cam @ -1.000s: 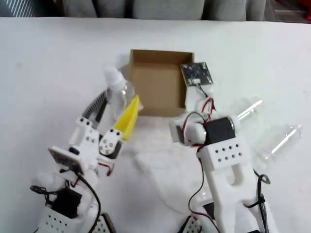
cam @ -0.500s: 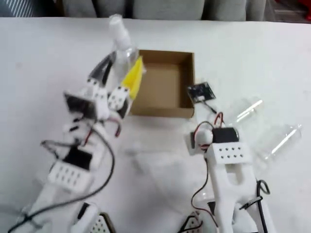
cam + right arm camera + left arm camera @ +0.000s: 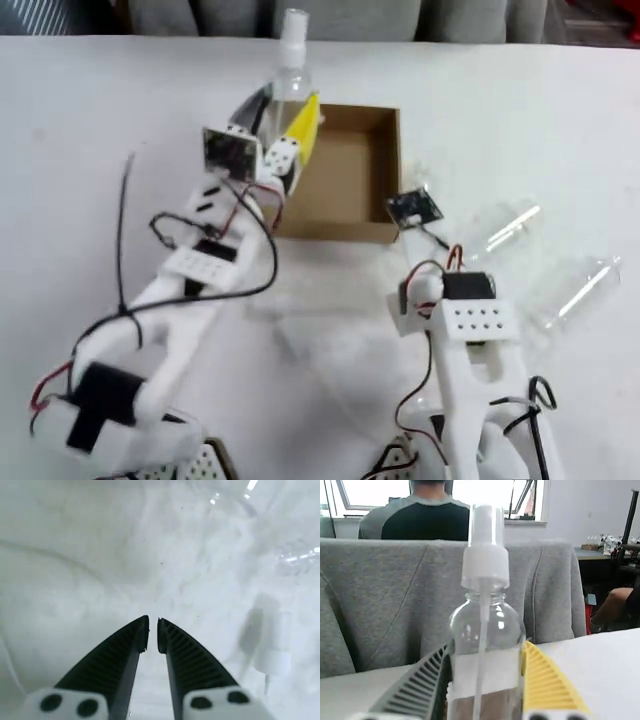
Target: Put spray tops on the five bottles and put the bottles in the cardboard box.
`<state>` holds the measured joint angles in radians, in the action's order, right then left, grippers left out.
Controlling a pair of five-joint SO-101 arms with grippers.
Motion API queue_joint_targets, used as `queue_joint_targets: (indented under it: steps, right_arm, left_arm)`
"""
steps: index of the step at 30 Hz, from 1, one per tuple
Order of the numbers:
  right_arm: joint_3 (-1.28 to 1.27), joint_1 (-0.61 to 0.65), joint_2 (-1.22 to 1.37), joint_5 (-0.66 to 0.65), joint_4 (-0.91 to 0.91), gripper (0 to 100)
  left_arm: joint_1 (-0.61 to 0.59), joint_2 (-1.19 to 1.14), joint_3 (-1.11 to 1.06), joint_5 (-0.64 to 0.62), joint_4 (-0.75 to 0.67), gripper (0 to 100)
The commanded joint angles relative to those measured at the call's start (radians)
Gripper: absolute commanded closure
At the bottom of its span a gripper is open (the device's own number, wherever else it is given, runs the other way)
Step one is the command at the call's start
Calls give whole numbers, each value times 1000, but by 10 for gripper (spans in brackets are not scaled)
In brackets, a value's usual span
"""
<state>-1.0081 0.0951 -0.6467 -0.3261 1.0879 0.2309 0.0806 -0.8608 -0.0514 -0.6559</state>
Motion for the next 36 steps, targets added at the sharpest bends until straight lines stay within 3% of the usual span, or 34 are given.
queue_joint_targets:
  steps: [1,6,12,16,21,26,31,36]
  right_arm:
    - [-14,-2,-2,-6,-90,981]
    - [-21,1,-2,-5,-257,981]
    - [-18,125,-4,-5,-286,981]
    - [-12,186,-39,-3,-329,981]
    - [-87,239,-206,141,-414,981]
    - [-279,334,-407,192,-591,981]
    - [-486,432,-604,199,-816,981]
    - [-577,544,-805,201,-834,981]
  left_arm:
    - [-2,-7,69,3,-31,954]
    - [-2,31,40,-3,-29,979]
    - [8,232,-103,-54,-26,977]
    - [16,346,-158,-57,95,977]
    - [12,446,-163,-184,282,977]
    - [12,524,-167,-203,376,977]
    - [22,599,-261,-201,324,977]
    - [35,644,-319,-201,304,977]
